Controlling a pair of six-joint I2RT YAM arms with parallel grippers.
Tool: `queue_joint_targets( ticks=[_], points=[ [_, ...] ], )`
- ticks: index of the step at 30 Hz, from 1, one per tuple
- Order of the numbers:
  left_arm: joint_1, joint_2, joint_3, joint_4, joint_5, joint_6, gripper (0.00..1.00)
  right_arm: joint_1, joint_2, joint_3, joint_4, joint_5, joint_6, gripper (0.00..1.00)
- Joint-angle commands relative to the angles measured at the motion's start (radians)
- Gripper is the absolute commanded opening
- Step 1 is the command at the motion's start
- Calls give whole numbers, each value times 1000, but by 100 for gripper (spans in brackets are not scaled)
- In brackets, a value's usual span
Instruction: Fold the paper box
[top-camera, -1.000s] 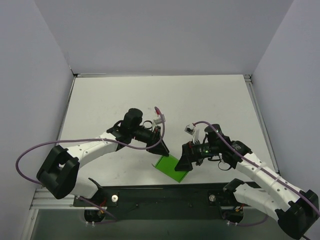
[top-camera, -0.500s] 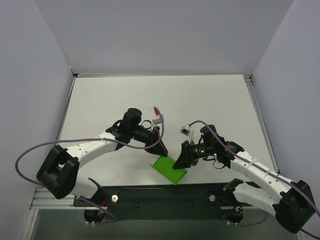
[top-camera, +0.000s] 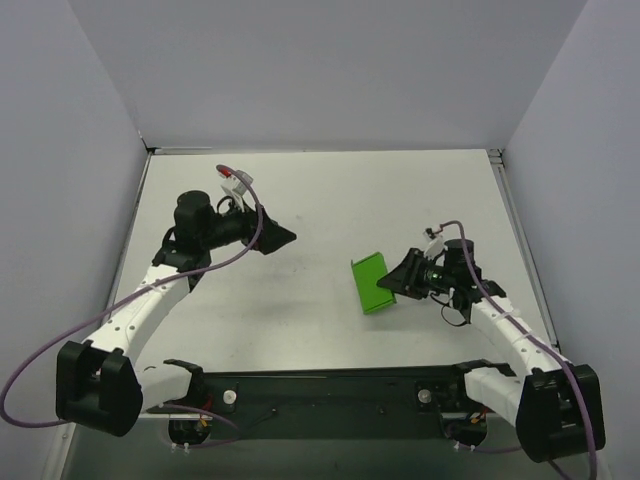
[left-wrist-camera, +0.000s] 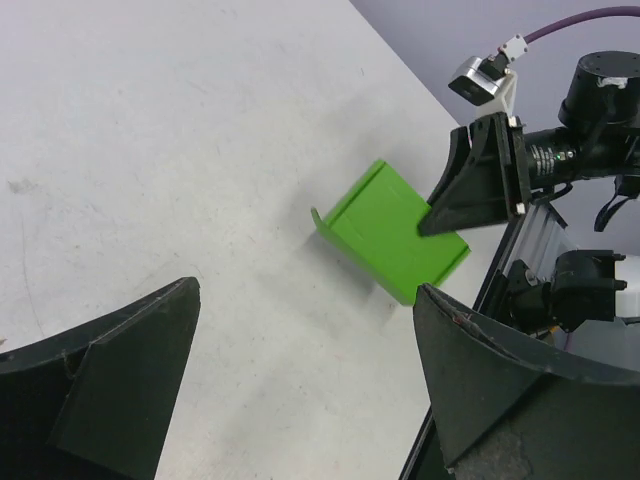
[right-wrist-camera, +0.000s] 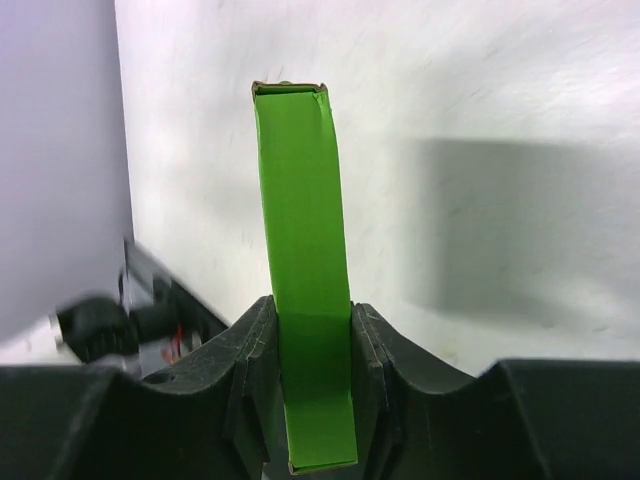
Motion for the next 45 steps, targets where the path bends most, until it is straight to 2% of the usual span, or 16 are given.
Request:
queue_joint_targets(
  ticks=[1, 3, 6, 8, 12, 13, 15, 16, 19, 22, 23, 27, 32, 37, 40, 45],
  points=[
    [-5, -49, 9, -39, -97, 32, 97, -183, 61, -13, 126, 93, 118, 16],
    [-5, -53, 7, -50, -98, 33, 97, -282, 141, 4, 163, 93, 106, 15],
    [-5, -58, 10, -64, -94, 38, 97, -359, 282, 68, 180, 95, 71, 16],
    [-5, -70, 15, -84, -115, 49, 97, -387, 395, 125, 198, 84, 60, 16],
    [-7, -98, 16, -154, -164, 92, 97, -422, 523, 188, 211, 130, 43, 20],
    [-7, -105, 16, -156, -170, 93, 97, -427, 539, 196, 208, 148, 36, 27],
    [-7, -108, 18, -167, -176, 101, 97, -427, 565, 205, 206, 199, 33, 35],
    [-7, -107, 25, -171, -177, 102, 98, -427, 569, 208, 206, 211, 31, 54],
    [-7, -108, 31, -188, -181, 116, 97, -427, 556, 204, 197, 262, 20, 82],
    [-5, -128, 30, -196, -195, 135, 97, -427, 497, 201, 156, 303, -7, 88],
    [-7, -148, 36, -226, -260, 144, 97, -427, 453, 198, 139, 306, -16, 88],
    [-7, -222, 21, -265, -379, 193, 97, -398, 286, 179, 41, 398, -88, 91],
    [-8, -277, -2, -257, -422, 213, 97, -358, -15, 104, -42, 469, -142, 91],
    [-13, -286, 45, -312, -586, 156, 97, -323, -318, 32, -68, 510, -190, 91],
    [-13, -294, 50, -321, -632, 156, 97, -321, -432, -3, -76, 526, -214, 91],
    [-13, -314, 42, -321, -658, 173, 97, -318, -491, -2, -125, 556, -245, 91]
  ],
)
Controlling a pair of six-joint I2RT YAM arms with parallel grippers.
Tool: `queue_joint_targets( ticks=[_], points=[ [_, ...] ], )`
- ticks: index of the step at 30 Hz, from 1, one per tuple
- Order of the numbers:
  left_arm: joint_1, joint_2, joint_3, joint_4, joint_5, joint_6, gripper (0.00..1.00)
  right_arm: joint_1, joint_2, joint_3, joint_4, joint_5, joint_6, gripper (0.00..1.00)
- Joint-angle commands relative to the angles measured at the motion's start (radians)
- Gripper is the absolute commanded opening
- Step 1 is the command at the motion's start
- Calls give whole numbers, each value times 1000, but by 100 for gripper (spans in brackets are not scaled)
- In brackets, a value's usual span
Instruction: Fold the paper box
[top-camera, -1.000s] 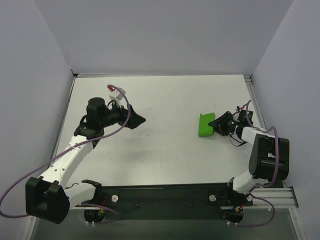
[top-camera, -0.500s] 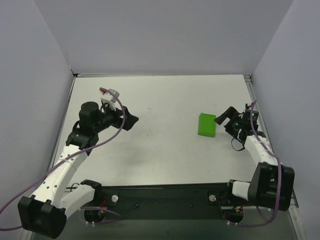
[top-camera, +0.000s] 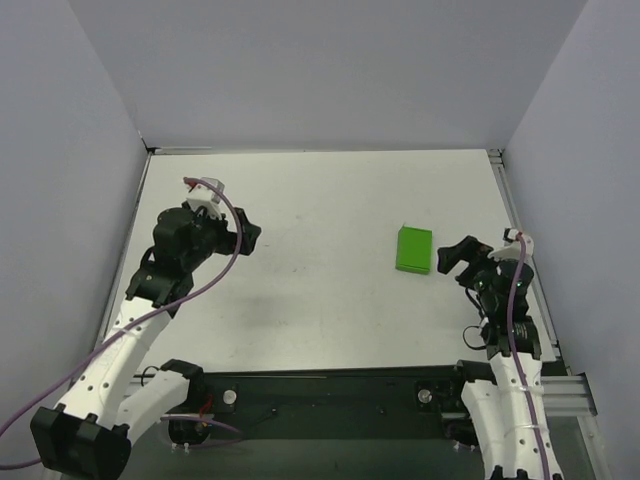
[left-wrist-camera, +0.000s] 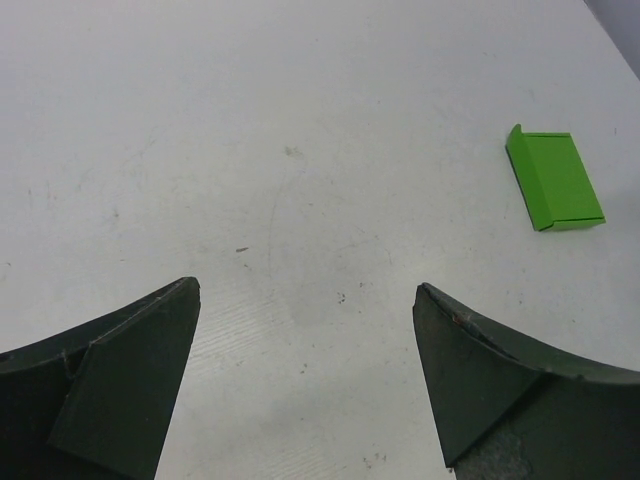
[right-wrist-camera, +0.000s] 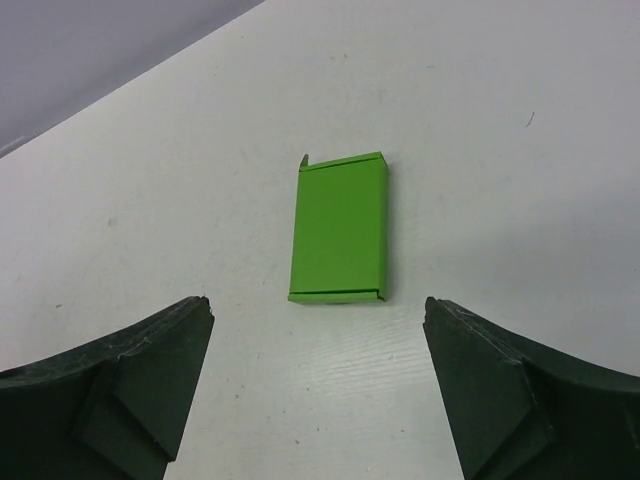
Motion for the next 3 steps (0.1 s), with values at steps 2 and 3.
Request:
queue_joint_targets(
  ticks=[2, 3],
  points=[
    [-2, -40, 38, 0, -70, 10, 97, 6, -20, 1, -35, 38, -48, 92],
    [-2, -44, 38, 3, -72, 11, 97, 6, -20, 7, -40, 32, -47, 91]
  ],
)
